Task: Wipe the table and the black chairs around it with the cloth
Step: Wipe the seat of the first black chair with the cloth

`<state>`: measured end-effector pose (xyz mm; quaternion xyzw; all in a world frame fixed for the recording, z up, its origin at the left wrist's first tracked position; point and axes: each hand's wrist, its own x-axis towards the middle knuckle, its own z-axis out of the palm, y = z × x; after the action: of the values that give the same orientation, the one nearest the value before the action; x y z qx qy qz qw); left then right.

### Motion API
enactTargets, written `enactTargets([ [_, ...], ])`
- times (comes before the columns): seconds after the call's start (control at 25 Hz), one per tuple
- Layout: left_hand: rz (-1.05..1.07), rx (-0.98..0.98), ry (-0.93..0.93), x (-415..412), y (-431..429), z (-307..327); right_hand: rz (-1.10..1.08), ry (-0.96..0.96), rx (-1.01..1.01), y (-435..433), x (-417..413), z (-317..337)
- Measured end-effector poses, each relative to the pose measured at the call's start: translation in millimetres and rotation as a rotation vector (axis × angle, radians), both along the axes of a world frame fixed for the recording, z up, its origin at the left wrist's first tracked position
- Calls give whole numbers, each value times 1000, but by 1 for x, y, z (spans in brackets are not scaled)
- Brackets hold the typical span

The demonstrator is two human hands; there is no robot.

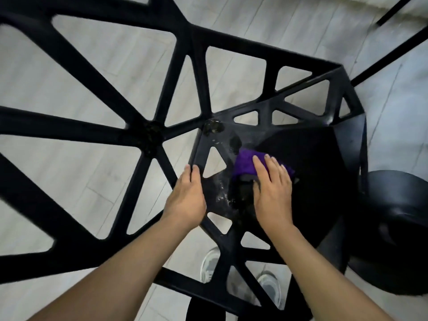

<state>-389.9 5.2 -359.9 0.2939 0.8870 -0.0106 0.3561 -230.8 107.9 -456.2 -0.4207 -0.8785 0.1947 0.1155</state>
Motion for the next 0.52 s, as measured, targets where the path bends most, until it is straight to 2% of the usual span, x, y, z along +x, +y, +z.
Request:
enactTargets([
  [0.12,38,35,-74,-4,2,3,70,45,-53,32,-57,3],
  [0.28,151,85,-175,-13,0,6,180,109,-27,48,-130,-1],
  [0.4,294,124,-222,-21,0,10,230,152,-60,19,-109,-4],
  [0.52,339,126,-229,-26,2,12,398,116,-72,-11,-77,-4],
])
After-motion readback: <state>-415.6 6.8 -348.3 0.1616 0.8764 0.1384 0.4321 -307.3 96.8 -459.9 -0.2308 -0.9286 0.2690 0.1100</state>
